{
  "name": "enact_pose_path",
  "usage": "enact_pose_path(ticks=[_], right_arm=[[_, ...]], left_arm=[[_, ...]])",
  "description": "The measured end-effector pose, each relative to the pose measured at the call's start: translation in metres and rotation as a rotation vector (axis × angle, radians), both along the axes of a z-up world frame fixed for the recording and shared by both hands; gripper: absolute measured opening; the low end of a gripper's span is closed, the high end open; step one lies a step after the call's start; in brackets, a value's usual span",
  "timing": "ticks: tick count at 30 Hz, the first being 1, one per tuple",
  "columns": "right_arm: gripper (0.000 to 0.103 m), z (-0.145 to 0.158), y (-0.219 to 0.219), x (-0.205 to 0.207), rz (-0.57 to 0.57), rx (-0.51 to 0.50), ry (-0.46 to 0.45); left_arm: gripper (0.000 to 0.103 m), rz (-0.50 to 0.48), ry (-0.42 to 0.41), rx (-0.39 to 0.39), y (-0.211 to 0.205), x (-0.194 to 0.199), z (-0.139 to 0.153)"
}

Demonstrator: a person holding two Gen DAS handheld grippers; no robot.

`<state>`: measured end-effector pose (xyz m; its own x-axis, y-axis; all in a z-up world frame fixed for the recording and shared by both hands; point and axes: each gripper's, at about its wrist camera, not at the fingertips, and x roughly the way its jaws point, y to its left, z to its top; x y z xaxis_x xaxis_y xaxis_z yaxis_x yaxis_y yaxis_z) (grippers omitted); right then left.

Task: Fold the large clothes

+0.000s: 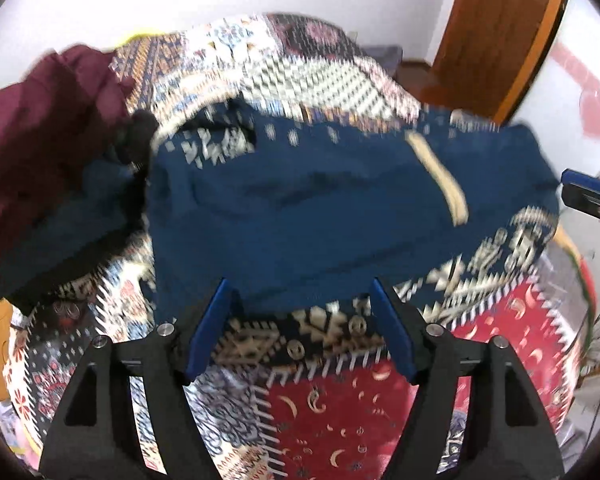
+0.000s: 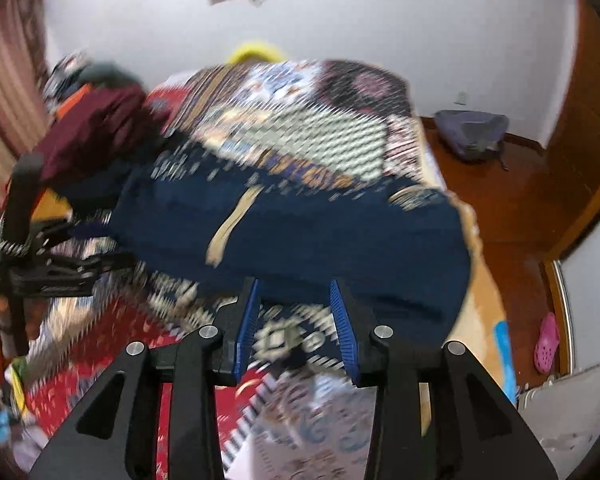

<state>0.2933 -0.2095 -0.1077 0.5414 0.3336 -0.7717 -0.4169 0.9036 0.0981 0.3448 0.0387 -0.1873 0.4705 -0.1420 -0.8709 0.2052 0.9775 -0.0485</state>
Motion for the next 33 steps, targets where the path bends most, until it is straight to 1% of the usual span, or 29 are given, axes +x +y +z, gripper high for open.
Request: enact_pose_path(ticks=[4,6,10,12,13,14,17,19,21,22,24,25,26,29,31,32,33], right_arm=[[0.033,-0.023,0.019,0.000,0.050,-0.044,0.057],[0.033,-0.034,0.027,0.004,0.064,-0.052,0.089],[0.033,-0.051,0.040,0.016,0.079,-0.074,0.136],[0.033,-0.056,0.045,0.024,0.087,-0.095,0.142],[0.033,-0.057,0.046,0.027,0.094,-0.110,0.140],[0.033,-0.058,0.049,0.034,0.106,-0.147,0.132],[0.033,-0.050,0.045,0.047,0.114,-0.215,0.098],[0.033,-0.041,0.038,0.064,0.104,-0.230,0.086],[0.033,-0.032,0.029,0.086,0.086,-0.216,0.087],[0.033,-0.028,0.024,0.100,0.061,-0.212,0.090],[0.033,-0.020,0.015,0.128,-0.029,-0.204,0.077],[0.033,-0.013,0.011,0.139,-0.075,-0.194,0.063],[0.033,-0.004,0.005,0.149,-0.130,-0.177,0.036],[0.033,0.019,-0.002,0.151,-0.206,-0.124,-0.041],[0.033,0.029,-0.004,0.146,-0.207,-0.090,-0.068],[0.033,0.033,-0.004,0.142,-0.198,-0.077,-0.073],[0.033,0.033,-0.004,0.139,-0.189,-0.070,-0.074]], left_arm=[[0.071,0.004,0.074,0.013,-0.006,0.001,-0.028],[0.072,0.017,0.093,0.006,-0.006,0.003,-0.038],[0.075,0.064,0.101,-0.042,0.000,0.011,-0.045],[0.077,0.079,0.081,-0.040,0.003,0.017,-0.042],[0.077,0.088,0.063,-0.022,0.005,0.021,-0.039],[0.077,0.093,0.048,0.002,0.006,0.026,-0.036],[0.077,0.101,0.019,0.034,0.010,0.046,-0.026],[0.077,0.107,-0.003,0.055,0.014,0.066,-0.018],[0.077,0.095,-0.024,0.072,0.015,0.086,-0.010],[0.077,0.092,-0.032,0.090,0.015,0.103,-0.005],[0.077,0.121,-0.037,0.125,0.015,0.130,0.006],[0.077,0.136,-0.047,0.134,0.014,0.139,0.013],[0.077,0.152,-0.074,0.138,0.013,0.151,0.025],[0.077,0.201,-0.185,0.133,0.013,0.163,0.065],[0.078,0.217,-0.222,0.093,0.018,0.164,0.084],[0.079,0.215,-0.236,0.055,0.022,0.160,0.093],[0.080,0.213,-0.243,0.036,0.023,0.158,0.097]])
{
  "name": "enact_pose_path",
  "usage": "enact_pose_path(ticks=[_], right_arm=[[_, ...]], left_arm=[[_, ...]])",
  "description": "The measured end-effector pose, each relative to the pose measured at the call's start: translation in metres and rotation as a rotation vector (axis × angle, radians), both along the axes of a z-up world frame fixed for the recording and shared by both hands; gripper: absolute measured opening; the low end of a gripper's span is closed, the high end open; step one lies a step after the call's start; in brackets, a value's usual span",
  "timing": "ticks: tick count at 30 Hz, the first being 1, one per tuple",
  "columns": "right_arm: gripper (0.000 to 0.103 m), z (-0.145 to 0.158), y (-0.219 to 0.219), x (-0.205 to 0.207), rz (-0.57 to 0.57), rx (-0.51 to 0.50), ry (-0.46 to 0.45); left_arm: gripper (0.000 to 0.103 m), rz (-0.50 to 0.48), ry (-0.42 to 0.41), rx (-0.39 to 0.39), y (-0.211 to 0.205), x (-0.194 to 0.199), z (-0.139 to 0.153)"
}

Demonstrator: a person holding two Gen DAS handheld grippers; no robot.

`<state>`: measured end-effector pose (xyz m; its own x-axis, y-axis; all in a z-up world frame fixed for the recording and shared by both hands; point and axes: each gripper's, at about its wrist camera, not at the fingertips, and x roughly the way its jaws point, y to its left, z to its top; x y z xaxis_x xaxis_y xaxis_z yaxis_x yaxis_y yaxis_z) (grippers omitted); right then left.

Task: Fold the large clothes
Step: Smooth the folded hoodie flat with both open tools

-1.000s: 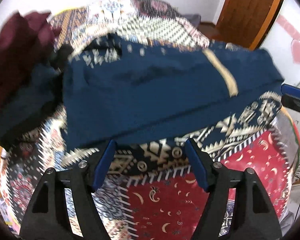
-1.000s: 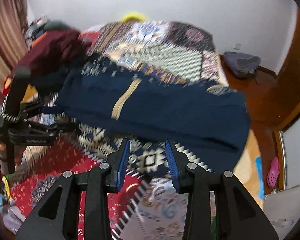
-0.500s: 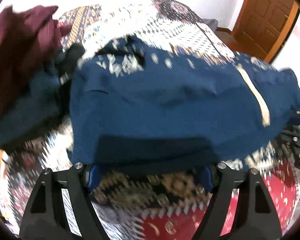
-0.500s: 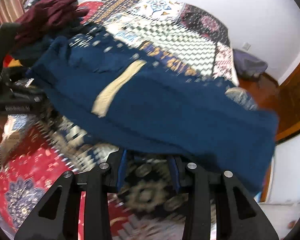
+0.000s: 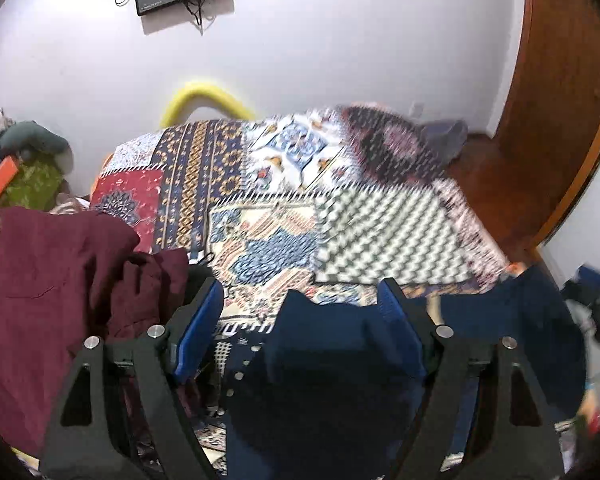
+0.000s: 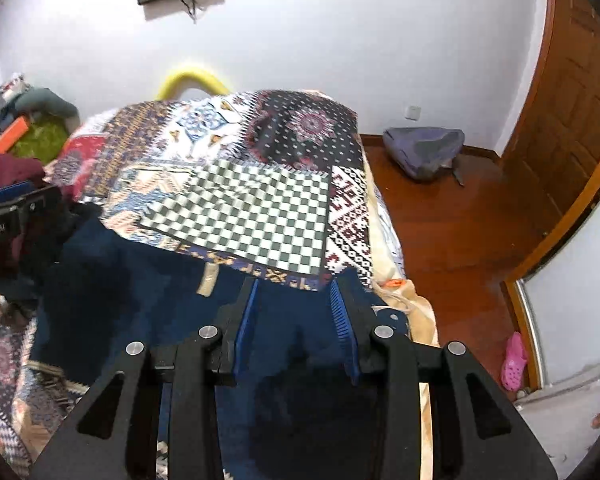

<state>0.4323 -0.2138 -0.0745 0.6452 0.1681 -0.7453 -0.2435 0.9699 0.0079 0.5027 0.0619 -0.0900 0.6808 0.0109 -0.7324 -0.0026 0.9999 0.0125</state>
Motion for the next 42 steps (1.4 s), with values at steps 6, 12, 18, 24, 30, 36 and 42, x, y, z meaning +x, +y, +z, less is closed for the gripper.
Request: enact_pose_path(ticks=[6,12,18,24,30,36,42], right_arm=[[0.041,-0.016,0.016,-0.028,0.111,-0.027,0.040],[0.042,-0.055,0.023,-0.054,0.196,-0.094,0.152],[0.042,-0.086,0.016,-0.073,0.202,-0.183,0.204],[0.056,-0.080,0.001,-0.096,0.194,-0.183,0.178],[0.058,-0.076,-0.012,-0.117,0.149,-0.187,0.161],[0.058,-0.068,-0.019,-0.129,0.117,-0.180,0.145],[0.058,-0.061,-0.022,-0.136,0.097,-0.098,0.143]], left_arm=[[0.083,-0.050,0.045,-0.016,-0.002,-0.026,-0.015],[0.083,-0.128,0.186,-0.009,-0.023,-0.060,-0.072],[0.083,-0.139,0.301,-0.051,-0.035,-0.088,-0.125],[0.084,-0.122,0.288,0.009,-0.029,-0.107,-0.135],[0.084,-0.074,0.304,-0.057,-0.005,-0.130,-0.136],[0.084,0.000,0.289,-0.111,0.022,-0.158,-0.128],[0.084,0.157,0.217,-0.149,0.051,-0.182,-0.107]])
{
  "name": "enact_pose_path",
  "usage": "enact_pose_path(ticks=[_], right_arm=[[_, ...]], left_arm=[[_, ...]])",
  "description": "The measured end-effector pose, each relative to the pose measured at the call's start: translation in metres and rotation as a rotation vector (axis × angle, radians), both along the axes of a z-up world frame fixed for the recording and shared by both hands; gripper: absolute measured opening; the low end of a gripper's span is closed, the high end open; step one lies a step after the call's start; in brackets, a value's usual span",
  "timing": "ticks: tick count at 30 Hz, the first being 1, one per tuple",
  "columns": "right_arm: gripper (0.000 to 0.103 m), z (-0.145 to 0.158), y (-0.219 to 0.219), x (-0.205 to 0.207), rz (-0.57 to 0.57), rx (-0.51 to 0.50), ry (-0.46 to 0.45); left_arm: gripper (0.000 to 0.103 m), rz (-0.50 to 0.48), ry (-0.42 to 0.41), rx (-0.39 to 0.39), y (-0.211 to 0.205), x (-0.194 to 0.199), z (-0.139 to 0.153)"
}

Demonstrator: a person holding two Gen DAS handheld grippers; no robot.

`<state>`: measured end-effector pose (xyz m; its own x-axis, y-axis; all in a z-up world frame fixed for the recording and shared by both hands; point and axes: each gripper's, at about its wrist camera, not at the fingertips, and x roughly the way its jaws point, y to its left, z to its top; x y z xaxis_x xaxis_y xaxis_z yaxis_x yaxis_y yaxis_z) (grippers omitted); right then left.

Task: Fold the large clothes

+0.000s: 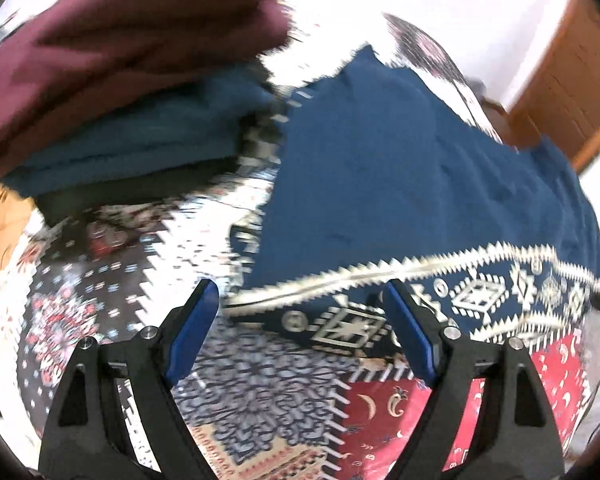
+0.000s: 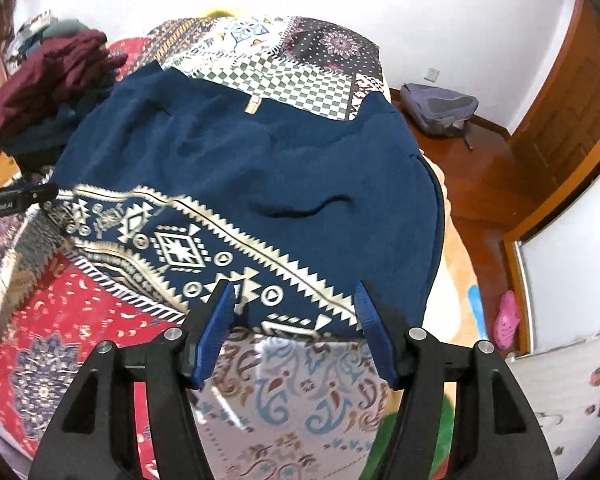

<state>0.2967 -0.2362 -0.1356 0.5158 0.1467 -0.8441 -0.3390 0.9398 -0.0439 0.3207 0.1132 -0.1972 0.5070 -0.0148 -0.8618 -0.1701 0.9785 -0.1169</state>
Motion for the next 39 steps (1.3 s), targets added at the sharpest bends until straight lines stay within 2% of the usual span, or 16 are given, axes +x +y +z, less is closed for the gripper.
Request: enact_pose_path(ticks=[4,7,9,11,18,21,23,29,31,33,35,36,39], right_arm=[[0.058,0.003,0.004,-0.006,0.000,0.013,-0.016],[0.058,0.004,0.007,-0.008,0.005,0.033,-0.014],[0.058,0.004,0.010,-0.009,0.010,0.045,-0.009],[0.058,0.005,0.013,-0.010,0.016,0.058,-0.005],[0.058,0.004,0.023,-0.011,0.041,0.051,-0.009],[0.058,0.002,0.027,-0.007,0.043,0.064,0.000],[0.058,0.001,0.030,-0.005,0.045,0.070,0.003],[0.058,-0.003,0.039,0.003,0.039,0.076,0.009],[0.058,-0.002,0.041,0.005,0.038,0.083,0.011],[0.058,0.000,0.042,0.007,0.034,0.086,0.011],[0.058,0.002,0.043,0.008,0.029,0.090,0.009],[0.058,0.004,0.042,0.009,0.026,0.091,0.006],[0.058,0.010,0.042,0.010,0.025,0.089,-0.018]], left_arm=[[0.084,0.092,-0.001,-0.190,0.029,-0.013,-0.001],[0.084,0.095,0.032,-0.395,0.036,-0.020,-0.015],[0.084,0.092,0.051,-0.491,0.034,-0.022,-0.027],[0.083,0.098,0.046,-0.556,0.034,-0.022,-0.036],[0.081,0.124,-0.025,-0.704,0.031,-0.008,-0.052],[0.075,0.149,-0.047,-0.701,0.032,0.002,-0.059],[0.075,0.169,-0.057,-0.682,0.031,0.013,-0.059],[0.074,0.204,-0.089,-0.580,0.014,0.044,-0.057],[0.068,0.218,-0.093,-0.536,0.008,0.052,-0.055],[0.047,0.240,-0.078,-0.467,0.006,0.062,-0.055],[0.034,0.245,-0.059,-0.450,0.003,0.068,-0.052],[0.023,0.246,-0.066,-0.438,0.001,0.067,-0.046],[0.015,0.209,-0.126,-0.351,-0.014,0.064,-0.019]])
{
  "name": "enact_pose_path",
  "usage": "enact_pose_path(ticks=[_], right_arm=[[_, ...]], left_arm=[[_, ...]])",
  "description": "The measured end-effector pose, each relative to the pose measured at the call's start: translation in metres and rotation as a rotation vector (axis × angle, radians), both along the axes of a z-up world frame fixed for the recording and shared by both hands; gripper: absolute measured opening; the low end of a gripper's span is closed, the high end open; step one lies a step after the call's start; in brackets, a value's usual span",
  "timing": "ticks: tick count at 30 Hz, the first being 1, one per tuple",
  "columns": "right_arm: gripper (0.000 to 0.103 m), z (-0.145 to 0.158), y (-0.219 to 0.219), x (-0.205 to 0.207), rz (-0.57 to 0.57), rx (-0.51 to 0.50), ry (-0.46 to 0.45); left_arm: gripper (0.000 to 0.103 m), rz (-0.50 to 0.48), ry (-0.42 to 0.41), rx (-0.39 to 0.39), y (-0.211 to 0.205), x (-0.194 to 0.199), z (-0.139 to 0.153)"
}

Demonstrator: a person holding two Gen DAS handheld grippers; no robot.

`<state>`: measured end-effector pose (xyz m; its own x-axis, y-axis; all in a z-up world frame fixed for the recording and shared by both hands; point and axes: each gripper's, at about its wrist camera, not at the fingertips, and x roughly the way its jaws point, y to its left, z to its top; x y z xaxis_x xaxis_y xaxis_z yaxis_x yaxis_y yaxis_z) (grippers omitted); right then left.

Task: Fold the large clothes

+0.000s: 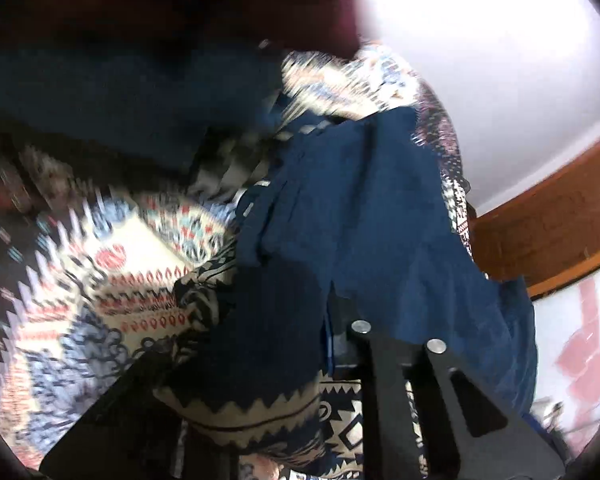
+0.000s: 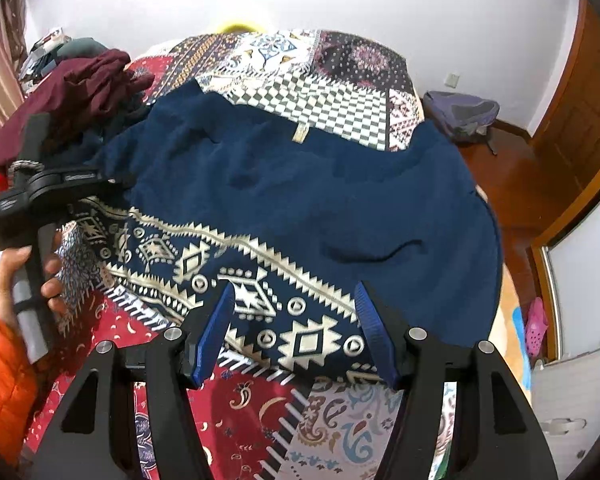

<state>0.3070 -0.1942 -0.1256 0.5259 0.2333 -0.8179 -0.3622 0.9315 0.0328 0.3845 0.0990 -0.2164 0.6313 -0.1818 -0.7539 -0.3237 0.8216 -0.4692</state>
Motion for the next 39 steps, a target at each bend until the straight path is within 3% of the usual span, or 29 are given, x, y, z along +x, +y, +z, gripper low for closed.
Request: enact_pose_path(ticks=[6,12,18,23,29,34,39], right_arm=[[0.058,0.014,0.016,0.011,0.011,-0.011,-0.034],[0.058,0.019,0.047,0.021,0.065,0.054,-0.019],[0.058,-0.012,0.093,0.020,0.185,0.131,0.127],[0.059,-0.050,0.113,0.021,0.238,0.191,0.290],[0.059,-0.036,0.070,0.019,0.206,0.324,0.344],[0.059,0.005,-0.003,0.007,0.062,0.364,0.183],[0.059,0.037,-0.073,-0.013,-0.090,0.301,0.042]], left_arm=[[0.014,-0.088,-0.178,0.184,-0.045,-0.026,0.068],[0.013,-0.093,-0.278,0.169,-0.038,-0.061,0.108],[0.013,-0.085,-0.332,0.207,-0.038,-0.075,0.129],[0.013,-0.090,-0.287,0.285,-0.046,-0.081,0.120],[0.013,-0.130,-0.293,0.352,-0.071,-0.080,0.125],[0.013,-0.222,-0.340,0.354,-0.121,-0.059,0.146],[0.013,-0.383,-0.395,0.386,-0.206,-0.042,0.152]])
